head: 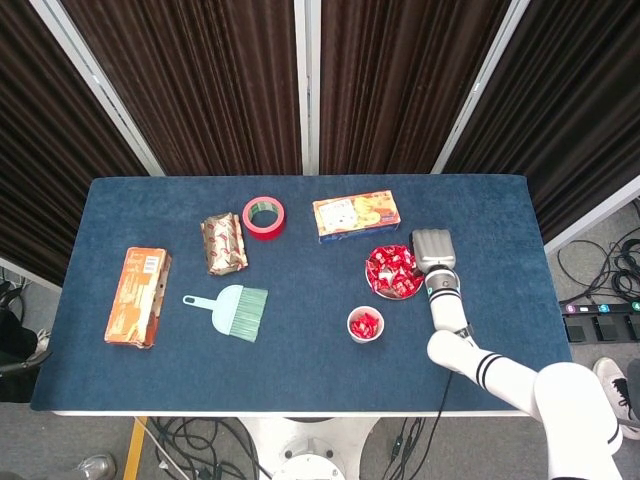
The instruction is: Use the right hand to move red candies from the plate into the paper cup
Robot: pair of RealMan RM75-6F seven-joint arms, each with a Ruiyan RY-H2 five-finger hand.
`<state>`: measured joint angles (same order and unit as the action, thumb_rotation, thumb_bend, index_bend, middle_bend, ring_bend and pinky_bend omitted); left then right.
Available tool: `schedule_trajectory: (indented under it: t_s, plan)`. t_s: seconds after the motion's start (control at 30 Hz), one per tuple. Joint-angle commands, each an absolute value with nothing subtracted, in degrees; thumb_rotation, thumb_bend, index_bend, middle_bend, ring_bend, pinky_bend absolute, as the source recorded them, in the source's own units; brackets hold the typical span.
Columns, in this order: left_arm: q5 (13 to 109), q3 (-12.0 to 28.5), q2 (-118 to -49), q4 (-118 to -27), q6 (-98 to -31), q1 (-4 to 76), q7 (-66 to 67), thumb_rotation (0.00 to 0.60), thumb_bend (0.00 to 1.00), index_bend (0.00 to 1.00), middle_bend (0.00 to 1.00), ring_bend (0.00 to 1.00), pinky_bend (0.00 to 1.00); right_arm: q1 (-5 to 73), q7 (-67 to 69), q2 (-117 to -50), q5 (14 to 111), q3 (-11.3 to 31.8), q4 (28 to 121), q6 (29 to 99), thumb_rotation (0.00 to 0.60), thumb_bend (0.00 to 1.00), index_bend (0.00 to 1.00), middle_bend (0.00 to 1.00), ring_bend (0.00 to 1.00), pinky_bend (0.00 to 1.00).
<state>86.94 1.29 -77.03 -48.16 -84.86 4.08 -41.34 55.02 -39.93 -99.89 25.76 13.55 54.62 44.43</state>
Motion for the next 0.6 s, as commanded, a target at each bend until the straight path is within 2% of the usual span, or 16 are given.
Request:
schedule_trajectory:
  t_s: [0.03,0.6]
  plan:
    - [87.0,1.3,-77.1,-48.1,-84.9,4.1,-41.3,0.438,0.09,0.14,0.14,0.05,0.19,55.1,-39.9,-100.3,25.7,13.7,53.9,44.0,0.600,0.11,0.51,1.00,1.00,0.94]
    - [87.0,1.3,-76.7,-48.9,-85.0,4.2,-40.6,0.437,0.09,0.14,0.14,0.05,0.19,55.5,-40.2,-101.6,25.3,13.9,51.2,41.6,0.600,0.15,0.54,1.00,1.00,0.94]
